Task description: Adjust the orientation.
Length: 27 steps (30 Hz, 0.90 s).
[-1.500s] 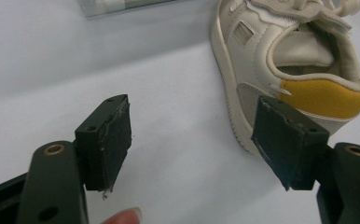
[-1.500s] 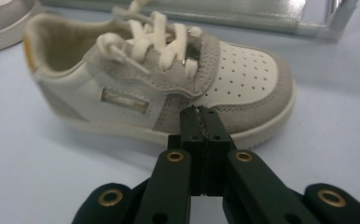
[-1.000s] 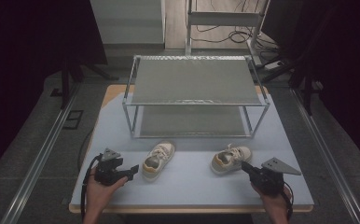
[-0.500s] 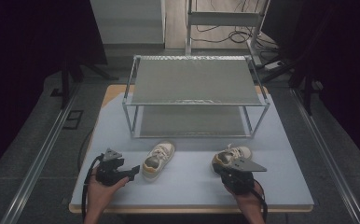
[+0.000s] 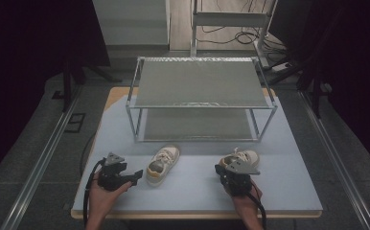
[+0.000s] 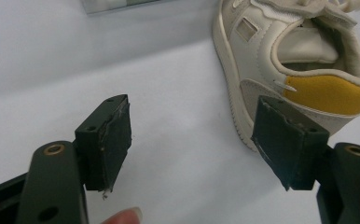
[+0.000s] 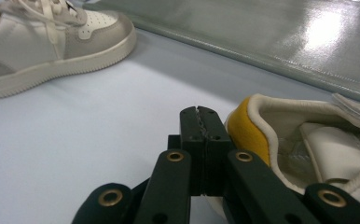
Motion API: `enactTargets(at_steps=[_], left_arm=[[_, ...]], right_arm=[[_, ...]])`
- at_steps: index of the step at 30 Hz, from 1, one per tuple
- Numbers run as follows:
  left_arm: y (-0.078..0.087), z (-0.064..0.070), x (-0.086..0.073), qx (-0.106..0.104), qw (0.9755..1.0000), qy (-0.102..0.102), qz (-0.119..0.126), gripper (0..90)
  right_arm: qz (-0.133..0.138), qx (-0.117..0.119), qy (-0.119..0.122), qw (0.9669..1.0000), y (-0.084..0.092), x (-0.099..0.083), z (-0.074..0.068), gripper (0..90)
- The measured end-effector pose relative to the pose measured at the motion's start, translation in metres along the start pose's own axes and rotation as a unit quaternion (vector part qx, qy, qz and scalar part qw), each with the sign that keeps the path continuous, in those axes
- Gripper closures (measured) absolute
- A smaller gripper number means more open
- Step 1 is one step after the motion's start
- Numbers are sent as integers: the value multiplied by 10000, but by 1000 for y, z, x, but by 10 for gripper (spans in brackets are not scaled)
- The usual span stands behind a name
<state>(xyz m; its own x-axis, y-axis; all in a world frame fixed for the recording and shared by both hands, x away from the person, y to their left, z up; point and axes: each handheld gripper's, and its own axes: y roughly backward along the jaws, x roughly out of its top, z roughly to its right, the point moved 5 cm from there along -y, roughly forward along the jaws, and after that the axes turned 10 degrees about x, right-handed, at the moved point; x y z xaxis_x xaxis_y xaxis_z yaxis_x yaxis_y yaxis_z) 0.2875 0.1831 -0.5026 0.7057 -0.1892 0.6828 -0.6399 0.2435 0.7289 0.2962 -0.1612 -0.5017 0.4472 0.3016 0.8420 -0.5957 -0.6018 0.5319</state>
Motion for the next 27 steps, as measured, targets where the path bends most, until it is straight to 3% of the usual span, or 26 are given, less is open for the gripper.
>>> enactTargets(at_steps=[5,10,20,27], left_arm=[[0,-1,0,1,10000,3,5,280],[0,-1,0,-2,10000,-9,0,280],[-1,0,-1,1,10000,-18,-18,280],[0,0,0,-9,10000,-3,2,280]], right_arm=[[13,-13,-19,10000,5,-2,1,897],[72,154,-210,9996,14,-7,7,898],[78,289,-330,9990,19,-13,10,897],[293,324,-361,9984,29,-5,11,896]])
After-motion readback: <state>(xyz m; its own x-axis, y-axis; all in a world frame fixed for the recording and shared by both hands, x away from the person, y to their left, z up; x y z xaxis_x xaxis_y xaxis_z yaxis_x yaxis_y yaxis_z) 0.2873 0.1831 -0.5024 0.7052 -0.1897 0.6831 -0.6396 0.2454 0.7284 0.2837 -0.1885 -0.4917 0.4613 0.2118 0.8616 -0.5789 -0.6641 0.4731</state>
